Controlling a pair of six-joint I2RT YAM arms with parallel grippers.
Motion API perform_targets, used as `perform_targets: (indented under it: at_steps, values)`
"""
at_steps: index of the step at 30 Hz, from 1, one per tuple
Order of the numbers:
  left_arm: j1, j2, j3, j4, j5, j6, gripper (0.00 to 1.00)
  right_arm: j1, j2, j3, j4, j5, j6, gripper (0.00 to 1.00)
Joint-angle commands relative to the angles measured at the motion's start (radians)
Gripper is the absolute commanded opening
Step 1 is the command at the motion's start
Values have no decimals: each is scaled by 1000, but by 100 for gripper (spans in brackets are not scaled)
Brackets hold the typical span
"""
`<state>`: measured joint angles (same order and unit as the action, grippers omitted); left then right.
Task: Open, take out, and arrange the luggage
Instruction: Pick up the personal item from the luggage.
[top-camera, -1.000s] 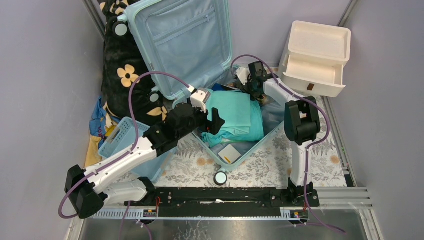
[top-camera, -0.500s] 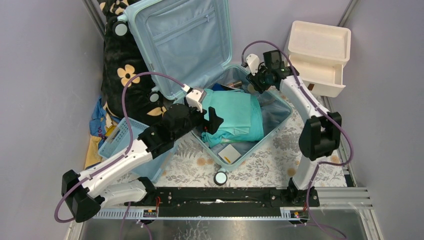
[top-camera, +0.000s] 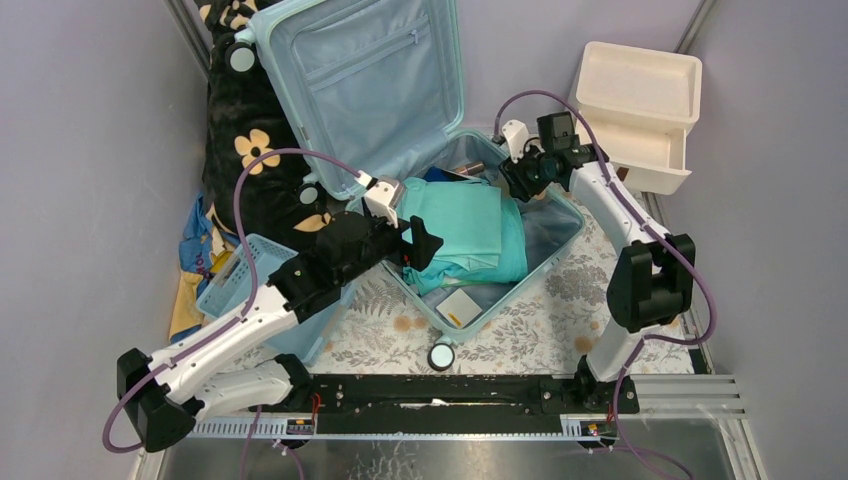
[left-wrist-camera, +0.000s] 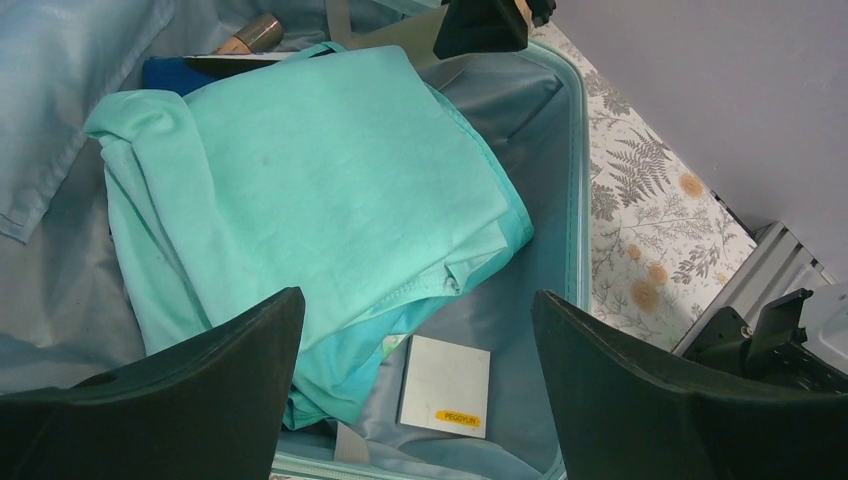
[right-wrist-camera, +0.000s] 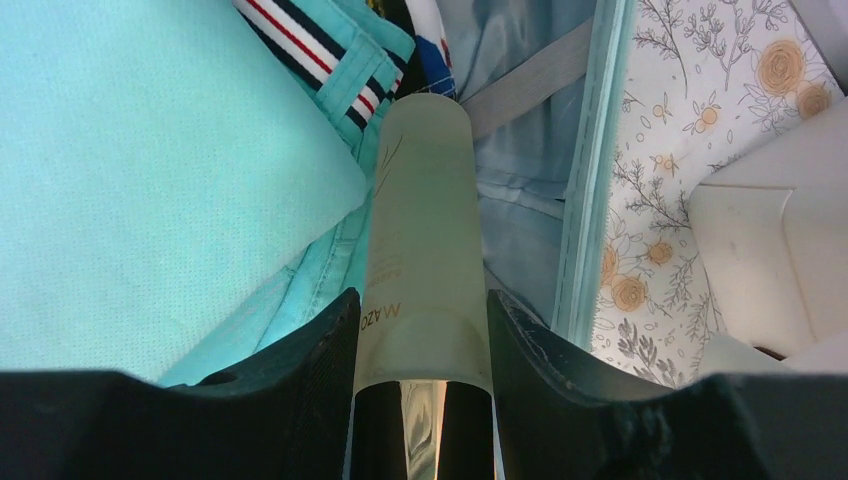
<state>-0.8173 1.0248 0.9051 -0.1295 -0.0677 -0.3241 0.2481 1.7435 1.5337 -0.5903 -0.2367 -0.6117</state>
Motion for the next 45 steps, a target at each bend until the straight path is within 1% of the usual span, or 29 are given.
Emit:
perform_targets:
  at_steps: [1, 7, 12, 15, 20, 24, 27, 30, 31, 37, 40, 41, 42, 43, 44, 45]
  values:
    - [6, -17, -9, 39, 5, -10, 91, -26, -94, 37, 60, -137, 90, 2]
    - [6, -16, -11, 48, 11, -19, 91, -122, -117, 34, 103, -282, 202, 1]
    - [6, -8, -11, 55, 20, -22, 91, -144, -64, -65, 127, -390, 261, 2]
    - [7, -8, -9, 56, 22, -25, 91, -145, -7, -104, 133, -401, 273, 3]
    - [6, -23, -23, 57, 12, -29, 91, -145, 101, -78, 64, -383, 242, 6]
    - [6, -21, -25, 57, 13, -28, 91, -141, 170, -40, 5, -405, 229, 22]
    - [6, -17, -22, 58, 12, -26, 91, -137, 220, 1, -36, -415, 223, 31]
    - [6, -16, -20, 57, 12, -24, 91, -131, 263, 43, -61, -428, 228, 46]
    - [7, -17, -20, 56, 12, -24, 91, -128, 276, 56, -66, -432, 230, 49]
    - [6, -25, -20, 45, 4, -23, 91, -111, 321, 102, -81, -440, 228, 62]
    - [6, -25, -19, 43, 3, -24, 91, -112, 328, 109, -84, -445, 219, 66]
    - [6, -25, -17, 43, 3, -23, 91, -112, 329, 112, -87, -447, 214, 65]
    - [7, -24, -16, 42, 4, -23, 91, -112, 327, 114, -87, -447, 211, 59]
    - [6, -23, -13, 40, 3, -22, 91, -112, 322, 114, -87, -446, 209, 45]
    - [7, -24, -12, 39, 3, -21, 91, -112, 309, 110, -81, -441, 208, 35]
    - [7, -23, -9, 38, 3, -21, 91, -112, 295, 106, -76, -433, 207, 30]
